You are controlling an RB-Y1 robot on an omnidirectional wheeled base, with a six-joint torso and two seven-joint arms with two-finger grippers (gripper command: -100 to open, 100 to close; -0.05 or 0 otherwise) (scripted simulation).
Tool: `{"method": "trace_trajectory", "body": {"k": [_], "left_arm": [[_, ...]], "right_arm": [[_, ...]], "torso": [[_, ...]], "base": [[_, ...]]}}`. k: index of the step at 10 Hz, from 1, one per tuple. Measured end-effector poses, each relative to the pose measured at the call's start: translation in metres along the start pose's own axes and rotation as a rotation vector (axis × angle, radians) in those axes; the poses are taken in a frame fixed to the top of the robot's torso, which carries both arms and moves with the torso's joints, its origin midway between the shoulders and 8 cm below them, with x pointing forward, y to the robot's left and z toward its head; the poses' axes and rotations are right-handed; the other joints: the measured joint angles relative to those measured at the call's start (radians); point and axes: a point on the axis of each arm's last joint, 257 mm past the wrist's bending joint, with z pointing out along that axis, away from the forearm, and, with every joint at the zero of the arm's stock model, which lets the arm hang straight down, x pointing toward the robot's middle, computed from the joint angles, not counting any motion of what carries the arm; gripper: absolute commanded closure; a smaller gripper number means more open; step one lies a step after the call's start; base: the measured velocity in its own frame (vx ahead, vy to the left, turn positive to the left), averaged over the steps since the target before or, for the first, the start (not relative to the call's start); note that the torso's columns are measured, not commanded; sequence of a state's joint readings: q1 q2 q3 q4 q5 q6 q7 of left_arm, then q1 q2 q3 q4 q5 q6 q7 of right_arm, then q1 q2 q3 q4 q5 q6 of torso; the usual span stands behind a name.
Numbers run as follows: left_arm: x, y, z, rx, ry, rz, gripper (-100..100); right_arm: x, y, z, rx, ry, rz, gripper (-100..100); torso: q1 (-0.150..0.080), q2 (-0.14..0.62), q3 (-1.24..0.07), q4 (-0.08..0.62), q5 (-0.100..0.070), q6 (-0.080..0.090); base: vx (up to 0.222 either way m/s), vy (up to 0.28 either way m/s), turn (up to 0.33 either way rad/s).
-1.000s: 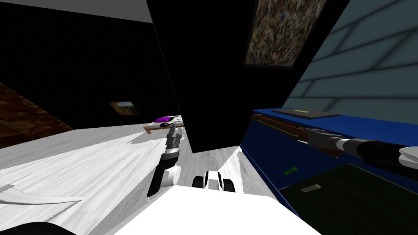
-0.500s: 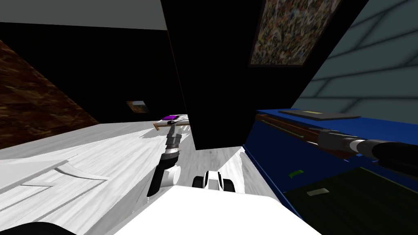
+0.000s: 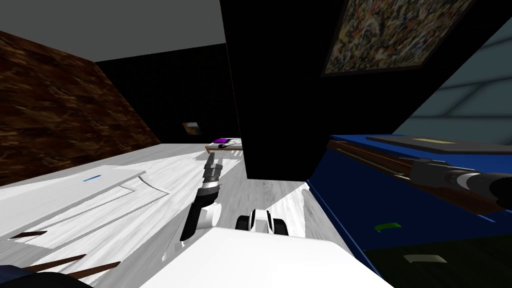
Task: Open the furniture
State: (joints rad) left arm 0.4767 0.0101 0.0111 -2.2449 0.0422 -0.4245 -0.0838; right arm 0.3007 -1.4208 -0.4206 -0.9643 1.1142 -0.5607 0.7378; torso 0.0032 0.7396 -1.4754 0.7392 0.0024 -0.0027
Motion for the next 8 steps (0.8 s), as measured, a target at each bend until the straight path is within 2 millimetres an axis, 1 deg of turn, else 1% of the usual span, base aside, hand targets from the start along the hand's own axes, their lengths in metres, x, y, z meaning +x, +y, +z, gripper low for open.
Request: {"method": "trace_trajectory", "body": {"k": [1, 2, 3, 8], "left_arm": [[-0.0001, 0.0000, -0.0001, 0.000, 0.000, 0.000, 0], [-0.0001, 0.0001, -0.0001, 0.000, 0.000, 0.000, 0], [-0.0002, 0.0001, -0.0001, 0.000, 0.000, 0.000, 0], [-0.0002, 0.0001, -0.0001, 0.000, 0.000, 0.000, 0]], "right_arm": [[0.0119, -0.0023, -0.0046, -0.001, 0.025, 0.012, -100], [0.0182, -0.0044, -0.0054, 0.004, 0.037, 0.022, -100], [0.0189, -0.0042, -0.0054, 0.003, 0.038, 0.022, 0], [0.0188, -0.0042, -0.0054, 0.003, 0.038, 0.022, 0]], "torso": [[0.000, -0.002, -0.001, 0.000, 0.001, 0.003], [-0.003, -0.005, -0.003, -0.002, -0.001, 0.003], [-0.005, -0.006, -0.003, -0.003, -0.003, 0.002], [-0.003, -0.001, 0.000, -0.001, -0.002, 0.003]], "base": [[-0.058, 0.013, -0.020], [-0.021, 0.004, -0.014], [-0.008, 0.003, 0.000], [0.000, 0.000, 0.000]]}}
